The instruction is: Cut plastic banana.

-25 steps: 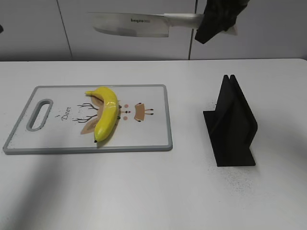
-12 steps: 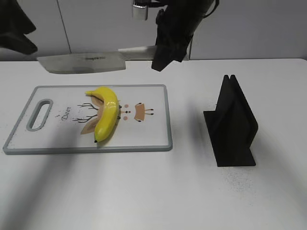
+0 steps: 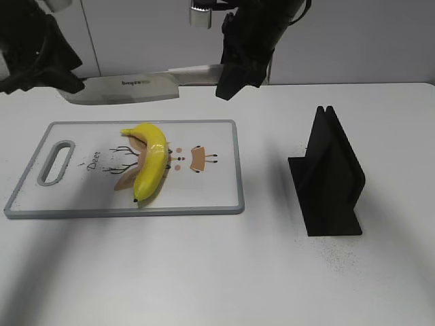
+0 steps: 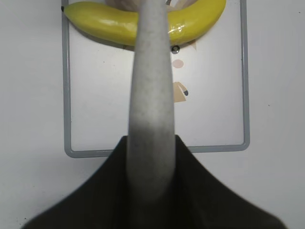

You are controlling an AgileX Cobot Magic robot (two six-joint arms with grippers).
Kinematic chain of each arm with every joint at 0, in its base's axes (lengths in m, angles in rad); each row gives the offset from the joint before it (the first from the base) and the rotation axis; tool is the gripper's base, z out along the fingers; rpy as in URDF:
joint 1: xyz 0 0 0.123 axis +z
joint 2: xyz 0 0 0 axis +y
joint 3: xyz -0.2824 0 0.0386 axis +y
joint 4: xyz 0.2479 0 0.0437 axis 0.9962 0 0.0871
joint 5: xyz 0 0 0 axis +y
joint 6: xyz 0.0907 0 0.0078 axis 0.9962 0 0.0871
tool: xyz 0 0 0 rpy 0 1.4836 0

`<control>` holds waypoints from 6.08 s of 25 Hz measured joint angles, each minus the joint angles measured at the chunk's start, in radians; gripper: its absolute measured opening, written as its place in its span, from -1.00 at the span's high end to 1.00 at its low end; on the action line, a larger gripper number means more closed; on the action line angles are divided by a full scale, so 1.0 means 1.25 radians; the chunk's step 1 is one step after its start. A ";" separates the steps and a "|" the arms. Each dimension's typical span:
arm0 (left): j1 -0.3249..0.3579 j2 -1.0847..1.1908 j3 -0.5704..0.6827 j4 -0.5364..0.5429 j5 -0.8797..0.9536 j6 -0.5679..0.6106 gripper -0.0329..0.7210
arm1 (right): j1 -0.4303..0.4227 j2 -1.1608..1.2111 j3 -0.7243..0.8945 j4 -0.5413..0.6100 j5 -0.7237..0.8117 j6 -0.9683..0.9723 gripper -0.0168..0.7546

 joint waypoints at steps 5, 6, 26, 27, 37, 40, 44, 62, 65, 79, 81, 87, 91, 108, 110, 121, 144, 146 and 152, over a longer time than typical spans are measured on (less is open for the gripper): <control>-0.001 0.022 -0.028 -0.031 0.008 0.001 -0.42 | 0.000 0.000 0.000 0.000 0.000 -0.002 0.53; -0.001 0.024 -0.027 -0.031 0.014 0.001 -0.41 | 0.000 0.000 0.000 0.000 0.000 -0.002 0.53; -0.005 0.039 -0.031 -0.018 0.055 -0.096 0.76 | -0.004 0.000 -0.002 0.033 -0.030 -0.025 0.53; -0.006 0.039 -0.031 -0.016 0.056 -0.106 0.76 | -0.006 0.000 -0.002 0.033 -0.030 -0.025 0.53; -0.014 0.071 -0.031 -0.021 0.047 -0.142 0.76 | -0.006 0.002 -0.002 -0.006 -0.024 0.060 0.50; -0.032 0.104 -0.032 -0.020 0.026 -0.146 0.76 | -0.006 0.016 -0.003 -0.041 -0.015 0.086 0.48; -0.042 0.180 -0.032 -0.008 0.007 -0.149 0.76 | -0.006 0.085 -0.006 -0.045 -0.010 0.094 0.48; -0.077 0.261 -0.038 0.019 -0.069 -0.160 0.73 | -0.010 0.203 -0.053 -0.093 0.007 0.181 0.40; -0.078 0.221 -0.038 0.023 -0.066 -0.163 0.75 | -0.010 0.186 -0.068 -0.091 0.007 0.178 0.38; -0.076 0.078 -0.038 0.017 0.024 -0.190 0.47 | -0.007 0.069 -0.070 -0.081 0.010 0.151 0.36; -0.076 0.076 -0.038 0.000 0.024 -0.192 0.10 | -0.007 0.067 -0.070 -0.076 0.010 0.151 0.38; -0.078 0.067 -0.038 -0.022 -0.040 -0.232 -0.68 | -0.006 0.063 -0.070 -0.068 0.010 0.162 0.46; -0.078 0.037 -0.063 -0.026 -0.059 -0.343 -0.72 | -0.006 0.061 -0.070 -0.069 0.004 0.179 0.54; -0.022 0.012 -0.370 0.359 0.220 -1.043 -0.65 | -0.008 -0.115 -0.064 -0.145 0.005 0.522 0.54; -0.009 0.006 -0.362 0.362 0.223 -1.100 -0.64 | -0.008 -0.140 -0.063 -0.149 0.005 0.589 0.54; 0.003 -0.222 -0.081 0.359 0.227 -1.144 -0.64 | -0.008 -0.347 0.196 -0.165 0.004 0.885 0.54; 0.003 -0.982 0.541 0.362 0.232 -1.144 -0.62 | -0.008 -0.816 0.841 -0.326 -0.177 1.245 0.54; 0.003 -1.061 0.588 0.358 0.232 -1.144 -0.62 | -0.008 -0.819 0.858 -0.329 -0.185 1.260 0.54; 0.003 -1.265 0.698 0.348 0.233 -1.144 -0.62 | -0.008 -0.819 0.879 -0.334 -0.227 1.286 0.54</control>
